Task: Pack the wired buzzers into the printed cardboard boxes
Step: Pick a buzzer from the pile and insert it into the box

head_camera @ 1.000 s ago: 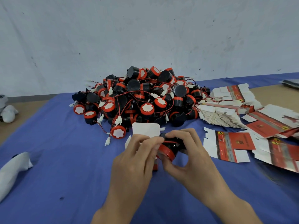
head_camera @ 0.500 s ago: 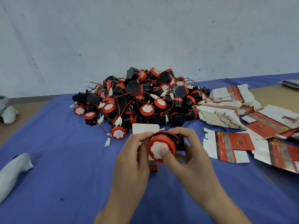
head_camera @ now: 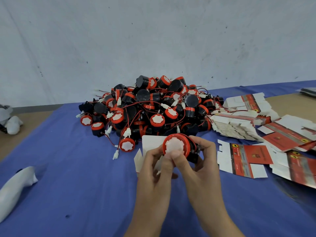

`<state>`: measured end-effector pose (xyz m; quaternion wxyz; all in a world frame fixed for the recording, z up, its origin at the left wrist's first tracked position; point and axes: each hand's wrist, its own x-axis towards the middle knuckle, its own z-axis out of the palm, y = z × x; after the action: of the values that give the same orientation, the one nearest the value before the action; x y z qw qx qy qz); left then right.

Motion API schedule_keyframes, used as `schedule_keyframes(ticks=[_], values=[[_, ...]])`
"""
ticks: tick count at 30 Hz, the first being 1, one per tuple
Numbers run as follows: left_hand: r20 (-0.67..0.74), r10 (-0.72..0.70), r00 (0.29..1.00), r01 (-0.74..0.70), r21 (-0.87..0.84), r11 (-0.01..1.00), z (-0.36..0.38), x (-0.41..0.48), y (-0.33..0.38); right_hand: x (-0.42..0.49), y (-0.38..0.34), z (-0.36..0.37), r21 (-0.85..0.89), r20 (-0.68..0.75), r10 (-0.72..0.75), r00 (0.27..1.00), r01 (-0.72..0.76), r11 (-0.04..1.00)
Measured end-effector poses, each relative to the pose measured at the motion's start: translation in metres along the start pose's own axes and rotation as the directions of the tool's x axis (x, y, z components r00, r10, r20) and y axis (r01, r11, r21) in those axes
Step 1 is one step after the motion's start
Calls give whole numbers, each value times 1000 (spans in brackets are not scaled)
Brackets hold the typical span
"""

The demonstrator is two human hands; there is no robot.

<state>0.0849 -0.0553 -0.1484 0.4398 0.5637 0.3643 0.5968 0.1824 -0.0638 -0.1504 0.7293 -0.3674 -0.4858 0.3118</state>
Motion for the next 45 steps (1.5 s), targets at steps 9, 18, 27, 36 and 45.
schedule_keyframes(ticks=[9,18,27,36,45], values=[[-242,-57,969,72,57,996,-32,19,-1,21,11,-29,-360,192,122,974,-46,932],[-222,65,973,59,510,858,-43,15,-6,23,47,-28,-631,394,379,837,-54,774],[-101,42,994,46,730,681,-39,14,-18,12,52,-18,-716,382,168,909,176,676],[51,-57,997,-45,994,101,-43,28,-23,10,57,-20,-790,368,283,885,137,597],[43,-64,997,-35,992,119,-45,30,-27,-1,45,-2,-856,463,327,824,319,407]])
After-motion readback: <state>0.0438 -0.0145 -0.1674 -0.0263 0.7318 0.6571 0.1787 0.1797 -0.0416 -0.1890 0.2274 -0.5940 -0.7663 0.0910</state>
